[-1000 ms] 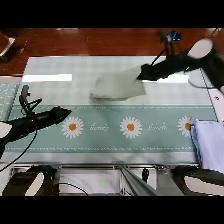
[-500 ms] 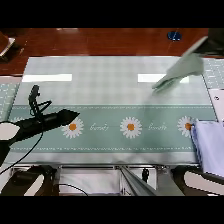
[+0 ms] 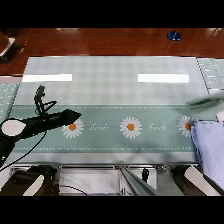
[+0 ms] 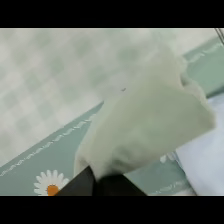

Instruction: Fold the shirts.

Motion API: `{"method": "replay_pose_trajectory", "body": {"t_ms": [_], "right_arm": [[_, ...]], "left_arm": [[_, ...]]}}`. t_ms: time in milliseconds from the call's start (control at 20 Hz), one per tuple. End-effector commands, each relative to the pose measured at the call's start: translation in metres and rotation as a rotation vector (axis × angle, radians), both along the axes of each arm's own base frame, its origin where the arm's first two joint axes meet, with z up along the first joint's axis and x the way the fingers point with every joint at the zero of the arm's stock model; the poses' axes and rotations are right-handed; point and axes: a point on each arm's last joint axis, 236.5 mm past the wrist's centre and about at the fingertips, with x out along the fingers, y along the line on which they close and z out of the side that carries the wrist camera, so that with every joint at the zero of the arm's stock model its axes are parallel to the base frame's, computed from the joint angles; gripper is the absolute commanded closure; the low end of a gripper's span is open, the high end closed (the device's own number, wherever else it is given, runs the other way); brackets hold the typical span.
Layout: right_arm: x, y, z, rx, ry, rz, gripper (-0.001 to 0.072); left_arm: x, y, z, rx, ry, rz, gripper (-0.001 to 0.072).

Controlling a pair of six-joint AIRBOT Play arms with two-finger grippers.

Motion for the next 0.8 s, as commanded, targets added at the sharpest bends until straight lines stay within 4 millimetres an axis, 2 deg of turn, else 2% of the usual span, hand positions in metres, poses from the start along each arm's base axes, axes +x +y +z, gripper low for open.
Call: {"method": "replay_pose_trajectory", "body": {"t_ms": [0, 100, 150, 250, 300, 350, 400, 500, 600, 650, 700, 750], "right_arm": [[-0.094, -0.033, -0.059, -0.069, 0.246, -0.238, 0.0694], [-0.159, -0.042, -0.094, -0.130, 0.450, -0.363, 0.0694], [-0.177, -0.036, -0.110, -0.128, 0.508, -0.390, 0.0693], [-0.194, -0.018, -0.141, -0.081, 0.582, -0.366, 0.0692], [-0.207, -0.017, -0.152, -0.080, 0.639, -0.384, 0.0612], [-0.211, -0.016, -0.159, -0.071, 0.667, -0.400, 0.0382], [-0.207, -0.015, -0.163, -0.051, 0.664, -0.377, 0.0299], [-0.197, -0.022, -0.162, -0.044, 0.653, -0.366, 0.0298], [-0.177, -0.041, -0.146, -0.081, 0.588, -0.369, 0.0301], [-0.158, -0.052, -0.134, -0.103, 0.527, -0.366, 0.0305], [-0.129, -0.057, -0.123, -0.106, 0.443, -0.339, 0.0312], [-0.095, -0.054, -0.112, -0.089, 0.352, -0.285, 0.0370]], "left_arm": [[0.001, 0.000, -0.009, 0.005, 0.028, 0.003, 0.0681], [0.004, 0.002, -0.008, 0.005, 0.020, 0.014, 0.0681], [0.008, 0.004, -0.007, 0.008, 0.006, 0.031, 0.0682], [0.015, 0.006, -0.003, -0.001, -0.013, 0.061, 0.0681], [0.018, 0.007, -0.002, -0.005, -0.019, 0.072, 0.0682], [0.018, 0.007, -0.002, -0.005, -0.020, 0.073, 0.0682], [0.019, 0.008, -0.002, -0.004, -0.023, 0.076, 0.0682], [0.024, 0.011, 0.000, 0.001, -0.039, 0.096, 0.0682], [0.040, 0.019, 0.013, 0.006, -0.097, 0.144, 0.0681], [0.054, 0.020, 0.036, 0.009, -0.157, 0.138, 0.0681], [0.067, 0.018, 0.072, 0.026, -0.250, 0.083, 0.0682], [0.080, 0.015, 0.112, 0.042, -0.344, 0.031, 0.0682]]}}
